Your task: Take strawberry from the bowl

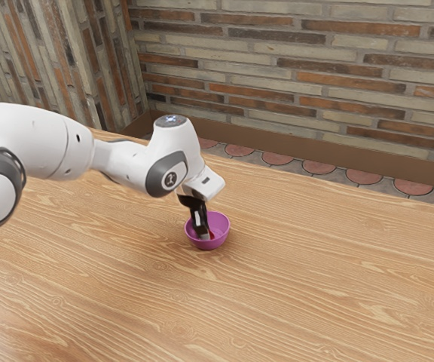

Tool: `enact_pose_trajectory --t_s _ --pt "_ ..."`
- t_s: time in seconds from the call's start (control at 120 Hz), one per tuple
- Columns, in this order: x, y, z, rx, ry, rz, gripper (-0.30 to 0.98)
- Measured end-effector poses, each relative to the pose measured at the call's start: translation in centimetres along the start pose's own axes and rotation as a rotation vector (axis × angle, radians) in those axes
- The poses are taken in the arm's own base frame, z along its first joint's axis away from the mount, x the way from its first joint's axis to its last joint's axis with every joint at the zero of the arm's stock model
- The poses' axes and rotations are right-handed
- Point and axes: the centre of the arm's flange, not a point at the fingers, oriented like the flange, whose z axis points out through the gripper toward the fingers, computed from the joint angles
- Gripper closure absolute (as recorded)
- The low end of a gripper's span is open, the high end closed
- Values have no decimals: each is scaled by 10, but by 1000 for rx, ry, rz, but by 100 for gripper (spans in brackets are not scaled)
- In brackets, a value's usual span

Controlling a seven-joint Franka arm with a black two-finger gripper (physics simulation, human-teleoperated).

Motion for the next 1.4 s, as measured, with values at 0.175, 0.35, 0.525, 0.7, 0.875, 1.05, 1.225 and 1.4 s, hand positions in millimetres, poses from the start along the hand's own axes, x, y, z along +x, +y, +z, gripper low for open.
enact_pose_trajectory --t_s 0.175,0.35,0.525,0.7,0.875,1.05,1.225,1.4 --pt "3 4 -31 32 14 0 67" --pt "32 23 -84 89 66 39 68" --pt "73 39 -73 73 98 81 69" --pt "113 65 -48 35 119 127 68" --pt "129 82 -36 11 127 143 53" --pt "130 83 -36 -3 129 134 23" --pt "98 96 -212 112 116 30 10" --pt "-74 77 -446 216 84 -451 4"
